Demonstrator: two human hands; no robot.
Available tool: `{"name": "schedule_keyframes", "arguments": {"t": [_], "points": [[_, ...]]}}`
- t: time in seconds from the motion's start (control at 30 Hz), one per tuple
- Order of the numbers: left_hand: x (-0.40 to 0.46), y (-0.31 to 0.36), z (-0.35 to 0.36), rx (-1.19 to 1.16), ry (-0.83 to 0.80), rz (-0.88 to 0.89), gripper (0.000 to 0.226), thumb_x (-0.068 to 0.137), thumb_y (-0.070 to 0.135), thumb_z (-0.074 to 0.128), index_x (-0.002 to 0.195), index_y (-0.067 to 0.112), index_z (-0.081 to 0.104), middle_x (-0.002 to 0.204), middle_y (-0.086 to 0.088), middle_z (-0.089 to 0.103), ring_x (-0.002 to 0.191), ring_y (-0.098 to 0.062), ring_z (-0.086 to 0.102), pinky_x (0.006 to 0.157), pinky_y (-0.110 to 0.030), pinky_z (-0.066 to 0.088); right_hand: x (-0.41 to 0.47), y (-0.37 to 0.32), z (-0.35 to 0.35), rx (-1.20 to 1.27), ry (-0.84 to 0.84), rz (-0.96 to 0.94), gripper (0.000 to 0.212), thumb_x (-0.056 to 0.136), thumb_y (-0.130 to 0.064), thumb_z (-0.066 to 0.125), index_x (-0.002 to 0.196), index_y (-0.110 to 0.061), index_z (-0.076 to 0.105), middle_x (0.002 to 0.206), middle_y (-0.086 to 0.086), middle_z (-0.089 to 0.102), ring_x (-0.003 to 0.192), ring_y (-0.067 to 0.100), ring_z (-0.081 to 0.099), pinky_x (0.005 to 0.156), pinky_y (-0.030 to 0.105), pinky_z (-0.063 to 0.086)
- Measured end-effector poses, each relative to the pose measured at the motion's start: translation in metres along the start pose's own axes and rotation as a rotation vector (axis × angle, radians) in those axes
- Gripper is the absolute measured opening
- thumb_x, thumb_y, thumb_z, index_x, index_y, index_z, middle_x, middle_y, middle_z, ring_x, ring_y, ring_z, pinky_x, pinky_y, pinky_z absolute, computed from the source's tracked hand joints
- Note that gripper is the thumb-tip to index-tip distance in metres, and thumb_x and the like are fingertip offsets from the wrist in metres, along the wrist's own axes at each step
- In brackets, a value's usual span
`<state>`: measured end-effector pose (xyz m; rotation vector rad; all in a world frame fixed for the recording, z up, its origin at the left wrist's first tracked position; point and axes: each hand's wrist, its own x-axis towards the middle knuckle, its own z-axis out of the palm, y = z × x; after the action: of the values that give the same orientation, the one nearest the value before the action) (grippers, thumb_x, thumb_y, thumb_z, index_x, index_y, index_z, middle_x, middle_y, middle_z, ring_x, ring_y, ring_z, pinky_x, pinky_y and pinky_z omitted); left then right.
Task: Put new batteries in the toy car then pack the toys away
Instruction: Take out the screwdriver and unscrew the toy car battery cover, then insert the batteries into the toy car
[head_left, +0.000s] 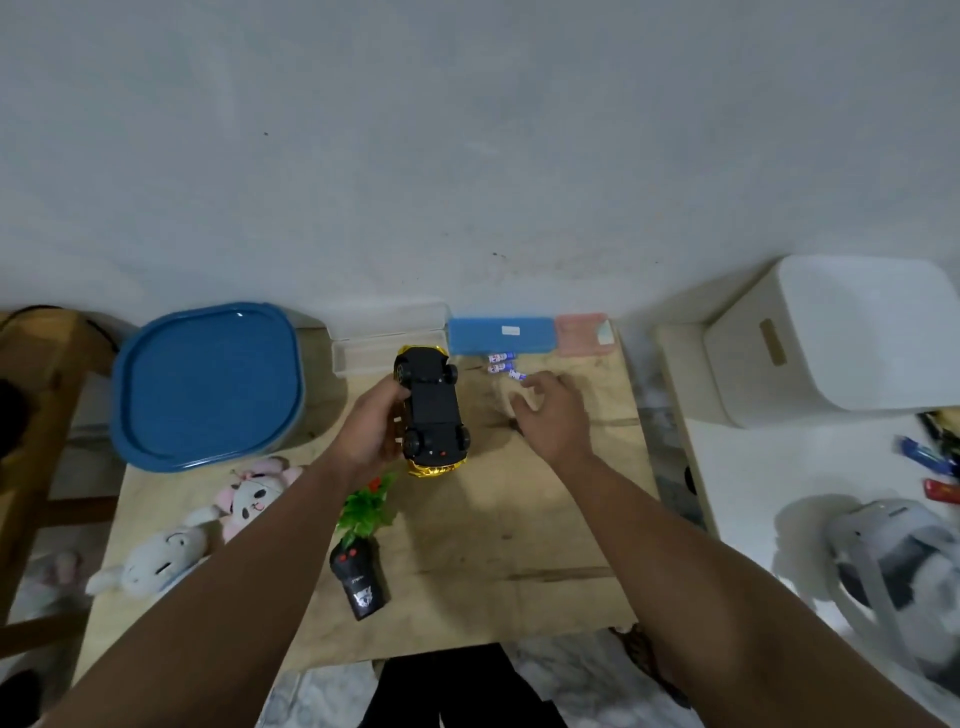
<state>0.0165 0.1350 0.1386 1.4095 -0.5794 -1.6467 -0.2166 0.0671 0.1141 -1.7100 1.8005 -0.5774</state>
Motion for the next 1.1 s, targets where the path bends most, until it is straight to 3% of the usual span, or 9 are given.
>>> {"name": "schedule_keyframes", "arguments": {"t": [0.1, 0.23, 0.37, 0.47, 0.57, 0.77, 0.97, 1.1], "points": [[0.003, -0.018, -0.004, 0.028, -0.002, -0.053, 0.052, 0.079, 0.046, 0.059, 0.120, 0.016, 0.070, 0.110, -0.011, 0.068, 0.103, -0.031, 0.067, 0.092, -0.050, 0.051, 0.000, -0.030, -0.006, 0.172, -0.074, -0.175, 0.012, 0.090, -0.019, 0.070, 0.094, -0.030, 0.069, 0.096, -0.006, 0.067, 0.082, 0.006, 0.064, 0.078, 0.026, 0.051], [0.002, -0.030, -0.001, 0.039, 0.017, -0.071, 0.048, 0.083, 0.047, 0.059, 0.119, 0.017, 0.070, 0.107, -0.012, 0.068, 0.099, -0.029, 0.068, 0.087, -0.046, 0.053, 0.003, -0.069, -0.009, 0.032, -0.371, -0.415, 0.025, 0.090, -0.024, 0.073, 0.115, -0.027, 0.072, 0.102, -0.006, 0.064, 0.080, 0.005, 0.059, 0.076, 0.016, 0.046], [-0.011, -0.019, 0.011, 0.020, -0.005, -0.032, 0.055, 0.080, 0.050, 0.061, 0.123, 0.019, 0.070, 0.106, -0.010, 0.072, 0.098, -0.026, 0.070, 0.086, -0.044, 0.056, -0.010, -0.084, -0.012, -0.215, -0.475, -0.536, 0.043, 0.090, -0.036, 0.072, 0.132, -0.026, 0.065, 0.108, -0.003, 0.053, 0.099, 0.013, 0.054, 0.084, 0.029, 0.044], [-0.014, -0.015, 0.013, 0.016, 0.002, -0.026, 0.035, 0.095, 0.039, 0.052, 0.116, 0.018, 0.071, 0.101, -0.011, 0.069, 0.092, -0.027, 0.068, 0.080, -0.039, 0.054, -0.017, -0.082, -0.013, -0.234, -0.425, -0.497, 0.049, 0.089, -0.041, 0.072, 0.134, -0.025, 0.064, 0.117, 0.000, 0.054, 0.110, 0.020, 0.055, 0.092, 0.035, 0.046], [-0.017, -0.015, 0.012, 0.018, 0.006, -0.029, 0.029, 0.097, 0.033, 0.049, 0.112, 0.018, 0.070, 0.100, -0.011, 0.067, 0.089, -0.028, 0.066, 0.076, -0.037, 0.052, -0.020, -0.081, -0.019, -0.198, -0.373, -0.430, 0.050, 0.086, -0.042, 0.075, 0.131, -0.021, 0.066, 0.118, 0.000, 0.054, 0.109, 0.017, 0.055, 0.093, 0.034, 0.046], [-0.019, -0.017, 0.009, 0.041, -0.026, -0.015, 0.044, 0.093, 0.039, 0.052, 0.124, 0.012, 0.068, 0.104, -0.011, 0.070, 0.096, -0.029, 0.068, 0.081, -0.041, 0.055, -0.025, -0.081, -0.028, -0.168, -0.396, -0.438, 0.029, 0.090, -0.033, 0.073, 0.117, -0.022, 0.074, 0.112, -0.003, 0.054, 0.101, 0.013, 0.055, 0.087, 0.029, 0.045], [-0.023, -0.019, 0.012, 0.015, -0.058, -0.035, 0.048, 0.079, 0.044, 0.060, 0.115, 0.014, 0.071, 0.098, -0.010, 0.068, 0.091, -0.028, 0.067, 0.081, -0.040, 0.054, -0.021, -0.080, -0.027, -0.062, -0.435, -0.357, 0.010, 0.091, -0.022, 0.073, 0.098, -0.021, 0.079, 0.094, -0.017, 0.058, 0.085, -0.001, 0.054, 0.078, 0.018, 0.041], [-0.020, -0.024, 0.008, 0.011, -0.077, -0.044, 0.046, 0.077, 0.046, 0.063, 0.113, 0.018, 0.069, 0.101, -0.014, 0.063, 0.092, -0.029, 0.063, 0.081, -0.041, 0.049, -0.015, -0.080, -0.031, 0.045, -0.556, -0.262, 0.007, 0.090, -0.017, 0.074, 0.094, -0.019, 0.079, 0.094, -0.008, 0.073, 0.085, 0.005, 0.064, 0.083, 0.026, 0.051]]}}
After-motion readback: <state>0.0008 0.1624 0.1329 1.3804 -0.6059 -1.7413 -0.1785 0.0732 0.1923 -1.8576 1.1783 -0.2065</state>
